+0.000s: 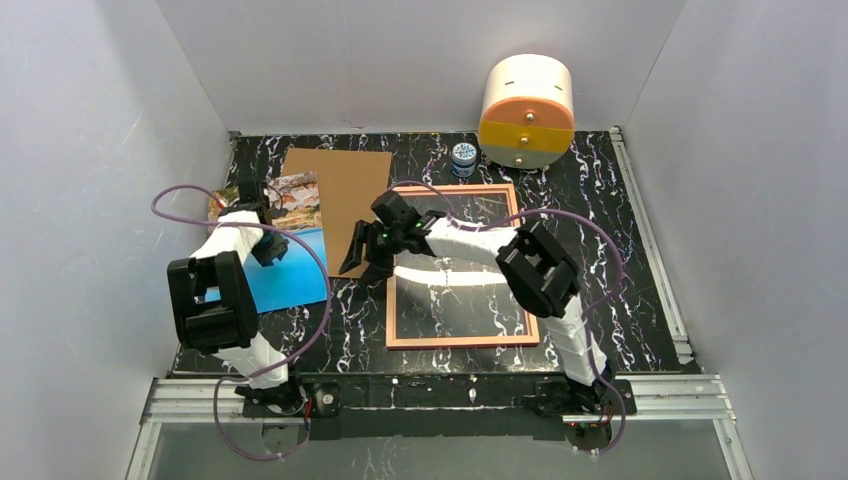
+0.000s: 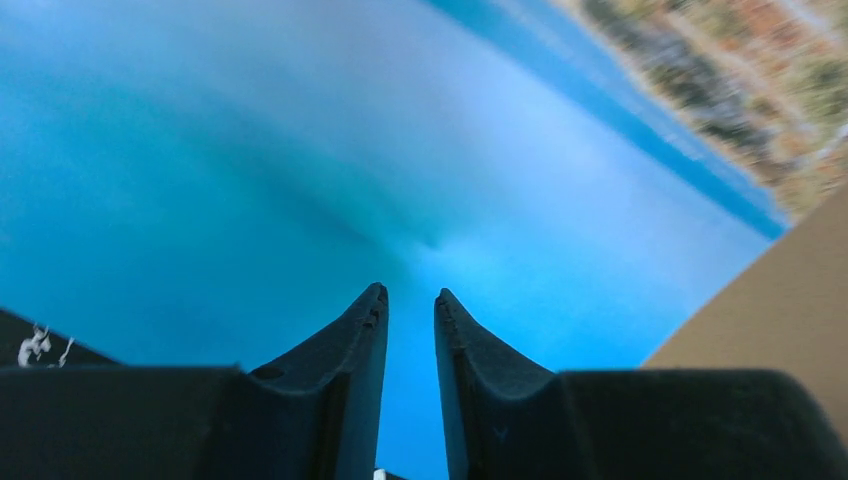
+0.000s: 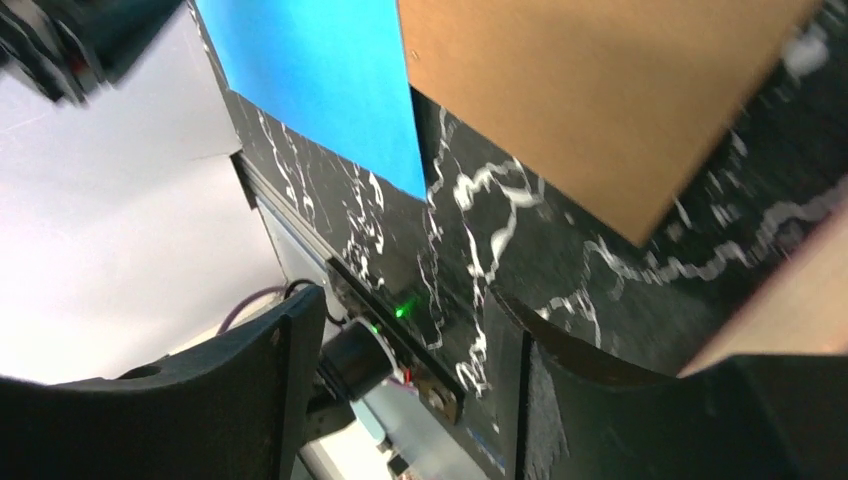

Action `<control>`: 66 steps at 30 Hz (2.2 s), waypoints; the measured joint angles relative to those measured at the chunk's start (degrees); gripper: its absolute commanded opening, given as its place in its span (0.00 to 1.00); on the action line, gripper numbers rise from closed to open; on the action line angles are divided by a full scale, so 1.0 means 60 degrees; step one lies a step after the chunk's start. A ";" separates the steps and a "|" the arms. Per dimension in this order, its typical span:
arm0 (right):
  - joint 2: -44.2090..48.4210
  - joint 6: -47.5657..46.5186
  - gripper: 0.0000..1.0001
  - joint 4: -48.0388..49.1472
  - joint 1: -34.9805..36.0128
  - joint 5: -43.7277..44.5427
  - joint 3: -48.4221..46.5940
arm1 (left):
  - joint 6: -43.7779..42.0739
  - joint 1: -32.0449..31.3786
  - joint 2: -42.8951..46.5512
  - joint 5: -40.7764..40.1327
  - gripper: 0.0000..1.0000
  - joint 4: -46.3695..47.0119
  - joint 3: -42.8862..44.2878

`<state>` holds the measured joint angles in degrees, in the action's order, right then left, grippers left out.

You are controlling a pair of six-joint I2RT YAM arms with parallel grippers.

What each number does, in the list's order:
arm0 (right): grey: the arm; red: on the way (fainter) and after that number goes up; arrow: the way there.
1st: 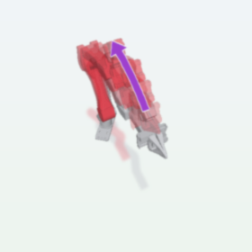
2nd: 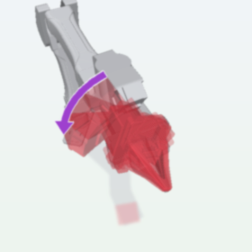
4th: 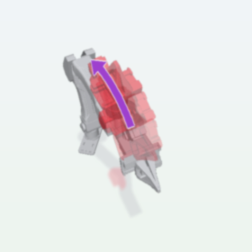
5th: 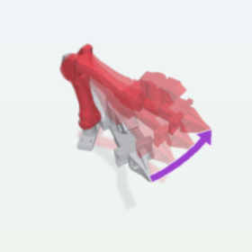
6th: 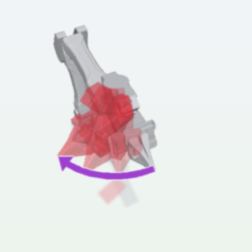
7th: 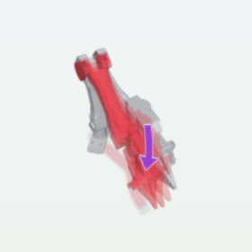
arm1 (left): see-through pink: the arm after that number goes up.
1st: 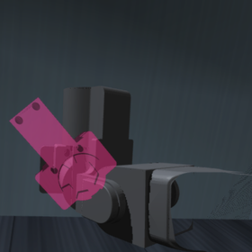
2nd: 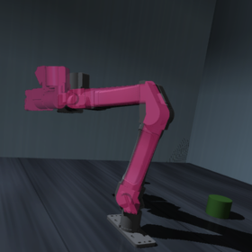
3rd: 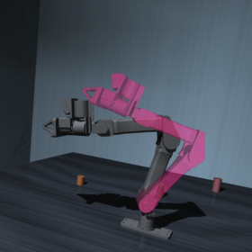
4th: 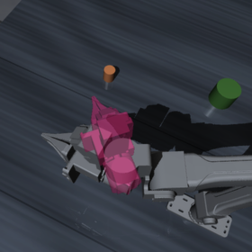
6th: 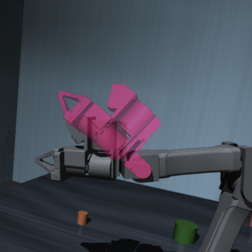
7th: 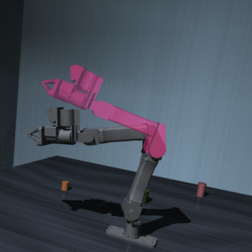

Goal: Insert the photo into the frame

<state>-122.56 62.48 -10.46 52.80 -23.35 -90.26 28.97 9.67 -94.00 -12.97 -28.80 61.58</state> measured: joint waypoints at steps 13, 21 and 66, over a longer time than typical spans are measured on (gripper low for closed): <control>-0.2412 -0.0022 0.64 0.0510 0.0867 0.1126 -0.2499 | 0.0645 0.0237 0.1093 0.0036 0.16 -0.0004 -0.2240; -0.3100 -0.0040 0.65 0.0827 0.1275 0.1366 -0.3472 | 0.0583 0.0521 0.1147 0.0827 0.16 0.0029 -0.2335; -0.4331 0.1064 0.35 0.6178 0.0466 -0.0823 -0.2790 | 0.0251 0.0860 0.1096 0.1410 0.13 0.0087 -0.2331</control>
<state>-148.55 68.86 26.61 55.59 -28.29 -107.00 30.48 14.83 -87.42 -4.51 -28.27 47.59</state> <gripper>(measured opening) 0.488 0.138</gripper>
